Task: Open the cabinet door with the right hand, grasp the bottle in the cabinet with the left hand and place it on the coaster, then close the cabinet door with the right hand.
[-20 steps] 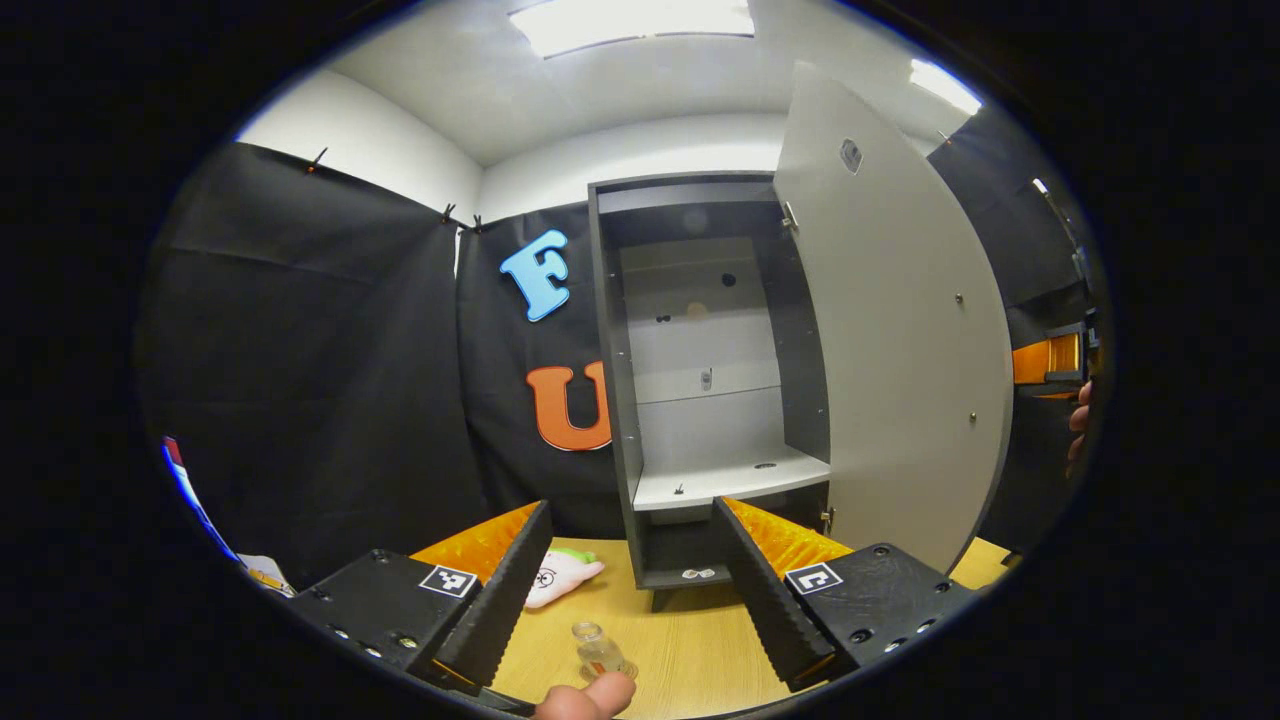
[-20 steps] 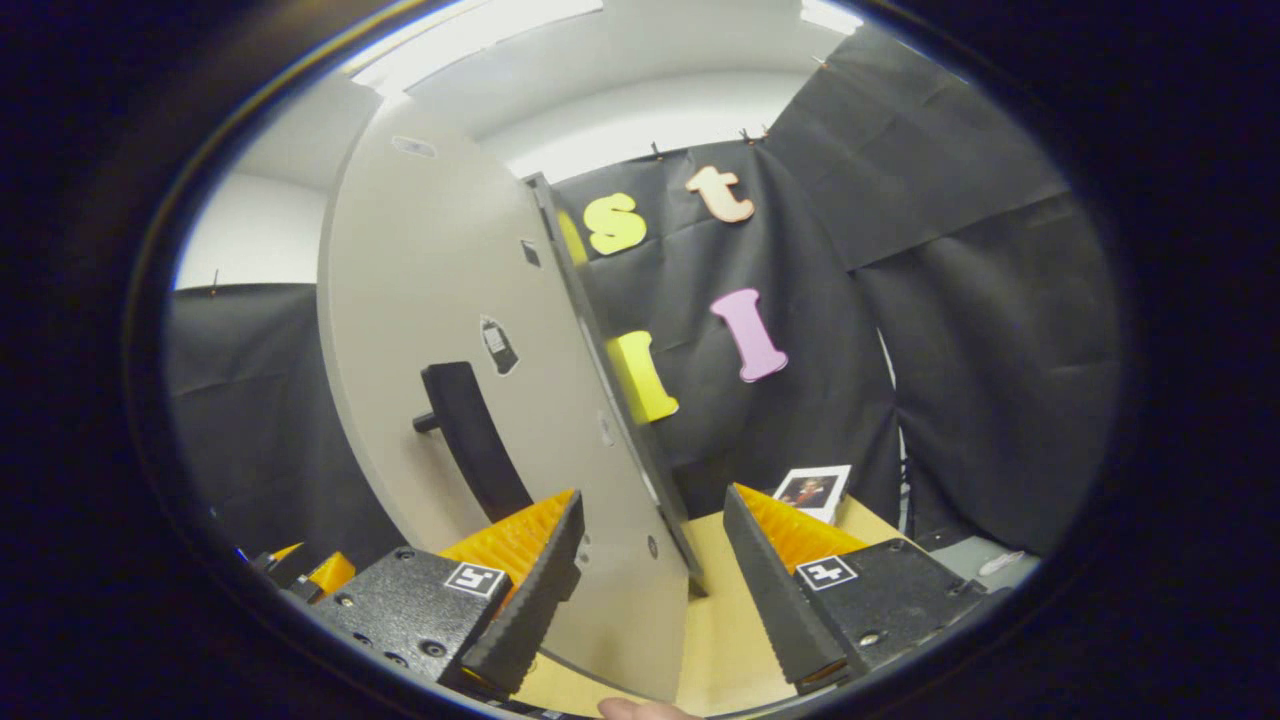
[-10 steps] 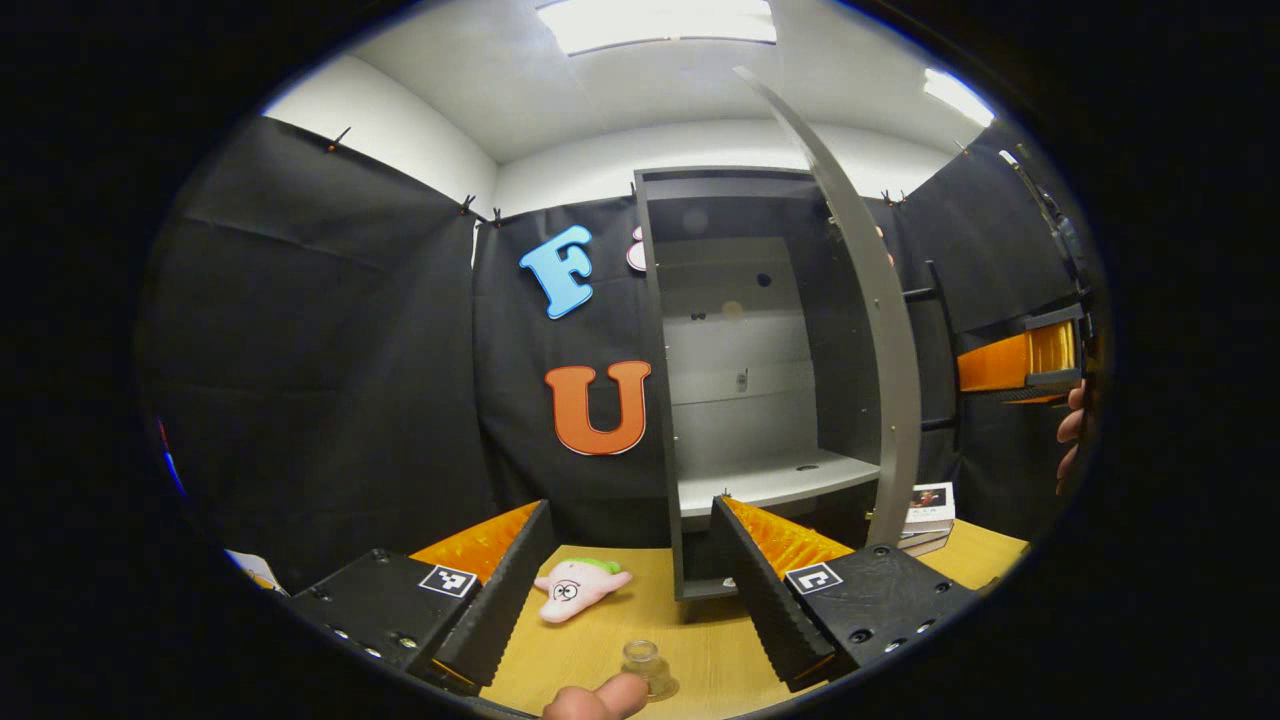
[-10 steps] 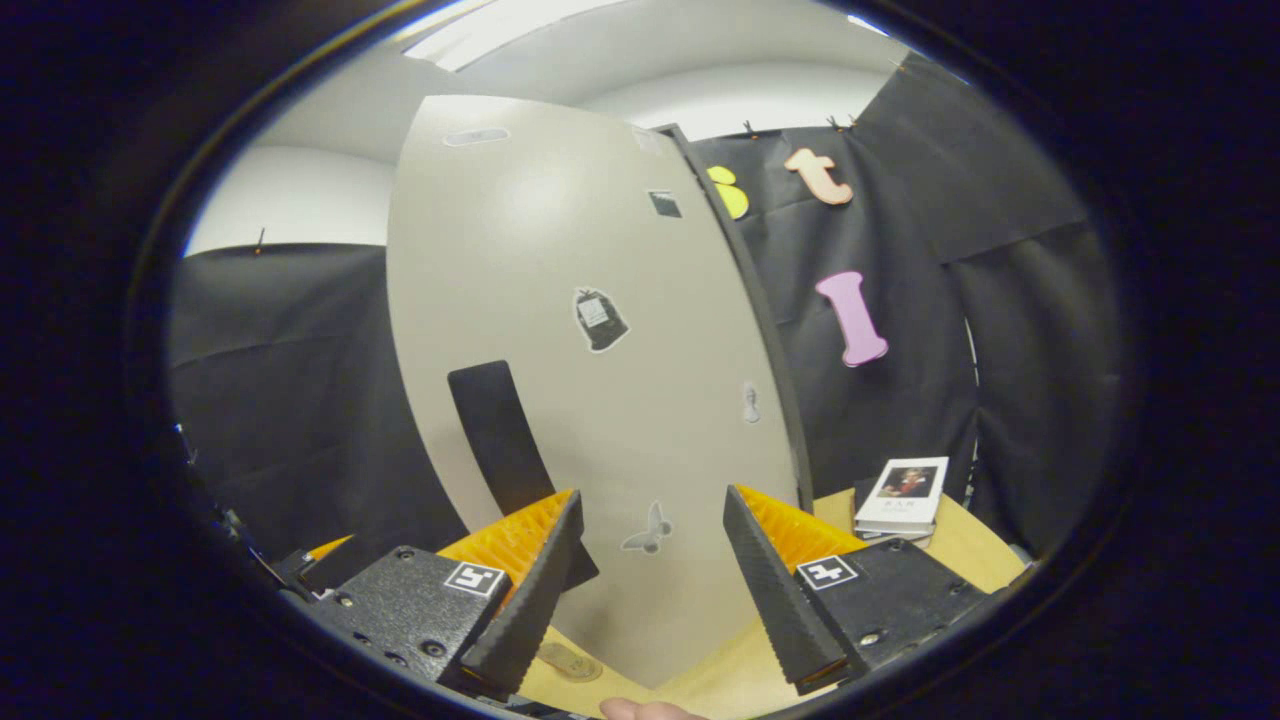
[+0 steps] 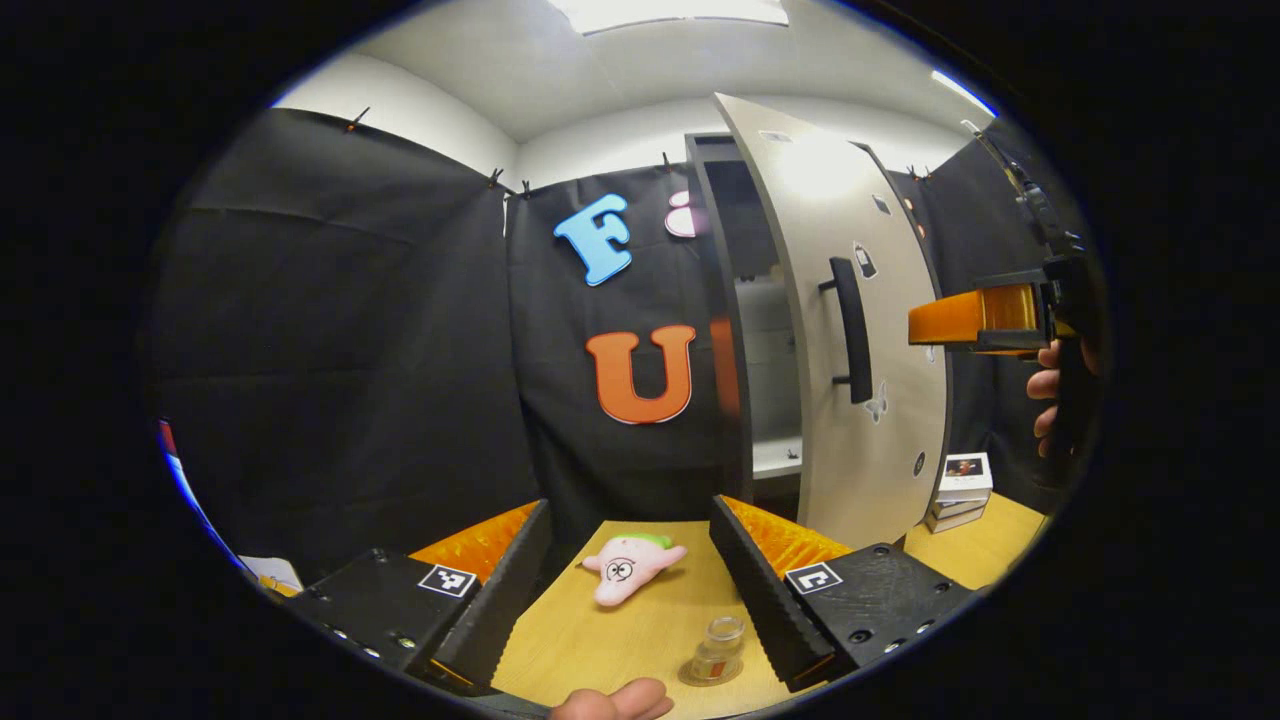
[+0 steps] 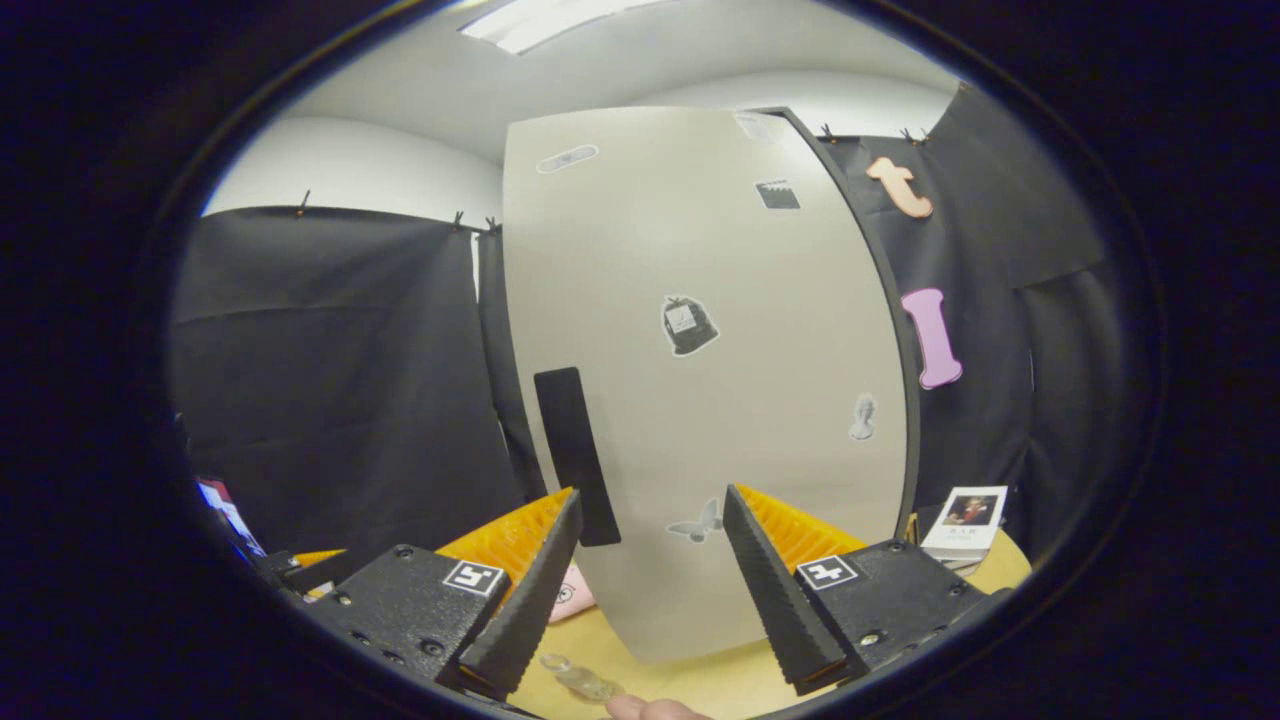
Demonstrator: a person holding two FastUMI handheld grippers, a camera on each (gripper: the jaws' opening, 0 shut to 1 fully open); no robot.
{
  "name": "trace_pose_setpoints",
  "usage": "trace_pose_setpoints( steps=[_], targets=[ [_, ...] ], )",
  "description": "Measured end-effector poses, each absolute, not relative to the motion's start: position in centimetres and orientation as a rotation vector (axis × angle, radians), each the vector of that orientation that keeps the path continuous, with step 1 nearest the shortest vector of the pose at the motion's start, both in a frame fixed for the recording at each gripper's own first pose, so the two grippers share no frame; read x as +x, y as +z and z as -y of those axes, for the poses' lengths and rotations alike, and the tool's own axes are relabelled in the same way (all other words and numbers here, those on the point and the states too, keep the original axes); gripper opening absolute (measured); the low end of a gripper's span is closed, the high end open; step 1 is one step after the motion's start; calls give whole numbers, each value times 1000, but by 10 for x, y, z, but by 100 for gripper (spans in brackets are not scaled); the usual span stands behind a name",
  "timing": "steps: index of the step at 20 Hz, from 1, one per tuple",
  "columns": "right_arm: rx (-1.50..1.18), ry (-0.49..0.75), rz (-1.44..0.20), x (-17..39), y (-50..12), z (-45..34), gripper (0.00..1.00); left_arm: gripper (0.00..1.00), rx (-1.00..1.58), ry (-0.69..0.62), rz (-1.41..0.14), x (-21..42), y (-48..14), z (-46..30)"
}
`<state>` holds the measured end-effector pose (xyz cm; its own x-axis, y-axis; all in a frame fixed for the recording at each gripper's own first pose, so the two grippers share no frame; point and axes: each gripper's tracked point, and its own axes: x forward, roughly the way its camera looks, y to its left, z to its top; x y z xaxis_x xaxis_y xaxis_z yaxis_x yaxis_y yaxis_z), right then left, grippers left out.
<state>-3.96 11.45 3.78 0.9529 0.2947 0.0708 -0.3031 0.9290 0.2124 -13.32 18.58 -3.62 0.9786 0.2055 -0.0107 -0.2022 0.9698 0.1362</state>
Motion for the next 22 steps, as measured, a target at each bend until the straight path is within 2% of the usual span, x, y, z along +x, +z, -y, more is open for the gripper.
trace_pose_setpoints(
  steps=[4,11,18,22],
  targets=[
    [252,285,19,-8,34,-105,92,96,106,254,-58,-138,-35,-183],
    [279,326,-14,25,30,-93,92,96,110,310,-41,-134,-17,-158],
    [261,374,-38,35,25,-94,92,96,32,318,9,-124,6,-123],
    [227,356,-21,28,25,-81,92,96,28,306,15,-117,8,-110]
  ],
)
